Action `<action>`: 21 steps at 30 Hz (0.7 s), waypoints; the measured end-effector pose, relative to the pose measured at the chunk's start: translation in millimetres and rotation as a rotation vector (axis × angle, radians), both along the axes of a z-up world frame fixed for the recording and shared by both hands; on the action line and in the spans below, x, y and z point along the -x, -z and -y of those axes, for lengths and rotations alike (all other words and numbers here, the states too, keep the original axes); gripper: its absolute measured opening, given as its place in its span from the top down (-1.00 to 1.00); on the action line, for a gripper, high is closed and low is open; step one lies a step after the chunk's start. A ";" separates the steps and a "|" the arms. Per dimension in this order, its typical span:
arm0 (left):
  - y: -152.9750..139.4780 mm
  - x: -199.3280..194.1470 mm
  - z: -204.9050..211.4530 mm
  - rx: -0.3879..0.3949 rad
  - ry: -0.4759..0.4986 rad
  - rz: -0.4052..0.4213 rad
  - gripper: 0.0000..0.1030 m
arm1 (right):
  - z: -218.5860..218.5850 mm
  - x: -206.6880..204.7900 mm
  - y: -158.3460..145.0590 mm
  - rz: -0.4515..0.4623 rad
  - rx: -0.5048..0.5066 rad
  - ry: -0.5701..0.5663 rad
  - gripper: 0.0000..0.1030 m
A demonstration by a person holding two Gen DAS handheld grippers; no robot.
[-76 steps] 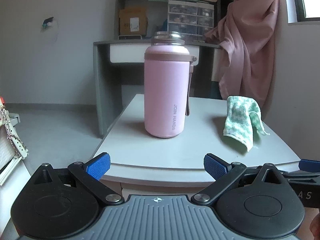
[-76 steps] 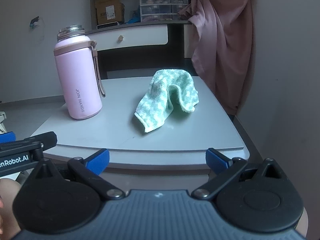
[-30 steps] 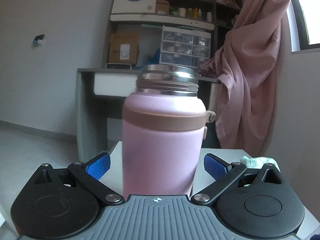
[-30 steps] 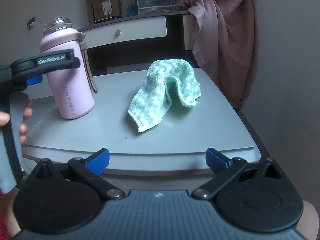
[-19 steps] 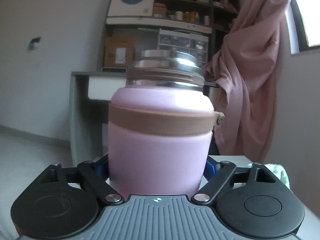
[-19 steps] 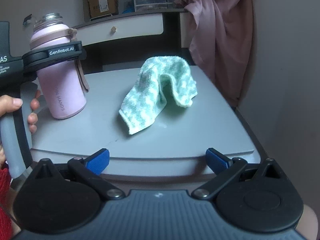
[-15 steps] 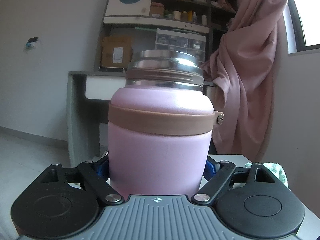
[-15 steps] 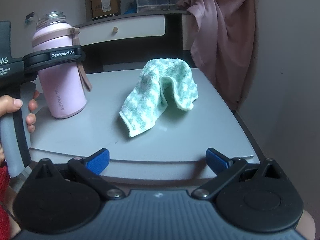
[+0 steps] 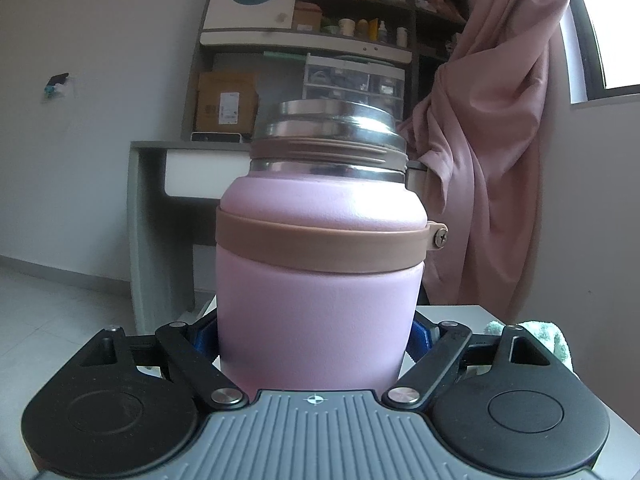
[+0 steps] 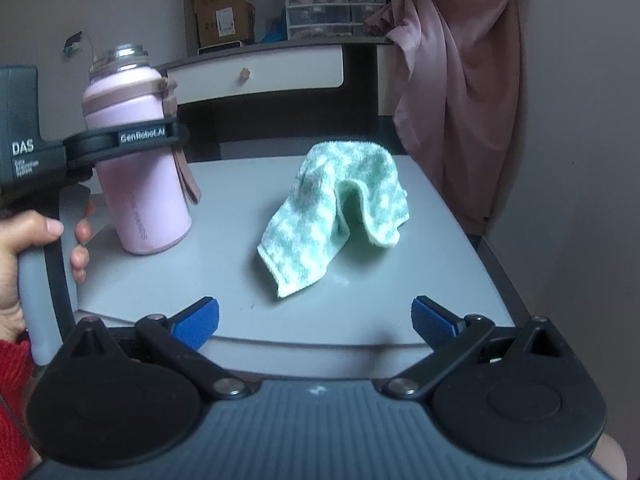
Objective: Clean container
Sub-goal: 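Close the left gripper around the pink bottle body while the right gripper approaches the towel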
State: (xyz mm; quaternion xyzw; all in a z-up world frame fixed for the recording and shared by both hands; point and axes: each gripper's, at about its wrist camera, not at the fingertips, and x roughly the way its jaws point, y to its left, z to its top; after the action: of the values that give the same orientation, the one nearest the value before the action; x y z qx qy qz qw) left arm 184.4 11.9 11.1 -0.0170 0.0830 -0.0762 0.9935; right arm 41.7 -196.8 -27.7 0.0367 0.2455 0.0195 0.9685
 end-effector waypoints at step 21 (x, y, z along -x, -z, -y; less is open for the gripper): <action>-3.9 1.4 -6.7 0.001 0.006 -0.016 -0.65 | 8.1 -54.9 -15.7 0.036 0.048 0.066 -0.99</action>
State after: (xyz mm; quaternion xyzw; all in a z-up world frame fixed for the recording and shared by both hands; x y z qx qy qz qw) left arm 183.0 18.6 14.9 -0.0179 0.0908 -0.0791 0.9926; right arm 96.7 -204.9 -12.0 0.0211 0.2270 -0.0176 0.9735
